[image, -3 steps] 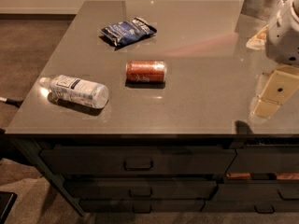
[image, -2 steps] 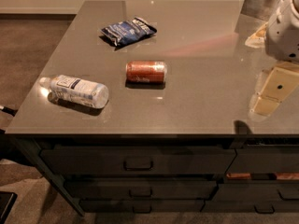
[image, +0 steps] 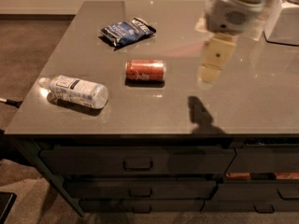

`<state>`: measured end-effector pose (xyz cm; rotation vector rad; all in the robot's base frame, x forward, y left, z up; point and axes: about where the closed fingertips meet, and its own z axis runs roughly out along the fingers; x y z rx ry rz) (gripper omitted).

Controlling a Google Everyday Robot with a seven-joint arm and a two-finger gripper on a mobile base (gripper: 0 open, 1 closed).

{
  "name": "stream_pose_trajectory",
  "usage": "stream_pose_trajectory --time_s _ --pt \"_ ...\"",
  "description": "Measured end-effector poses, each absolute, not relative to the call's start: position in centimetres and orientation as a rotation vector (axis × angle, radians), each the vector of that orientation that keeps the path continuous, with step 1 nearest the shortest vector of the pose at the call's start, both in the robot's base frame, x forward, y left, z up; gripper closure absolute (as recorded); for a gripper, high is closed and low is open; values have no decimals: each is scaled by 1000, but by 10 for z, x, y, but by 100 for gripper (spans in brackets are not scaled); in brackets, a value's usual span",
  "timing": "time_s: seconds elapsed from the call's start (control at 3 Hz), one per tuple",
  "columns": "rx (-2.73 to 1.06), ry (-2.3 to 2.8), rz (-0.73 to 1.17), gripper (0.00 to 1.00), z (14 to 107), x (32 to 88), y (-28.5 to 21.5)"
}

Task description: Place coke can upright

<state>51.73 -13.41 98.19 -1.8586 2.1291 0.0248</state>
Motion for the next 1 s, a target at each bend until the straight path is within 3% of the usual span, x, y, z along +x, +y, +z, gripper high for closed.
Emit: stream_pose_trajectory --time_s 1.0 --pt "-1930 2261 -42 0 926 626 -11"
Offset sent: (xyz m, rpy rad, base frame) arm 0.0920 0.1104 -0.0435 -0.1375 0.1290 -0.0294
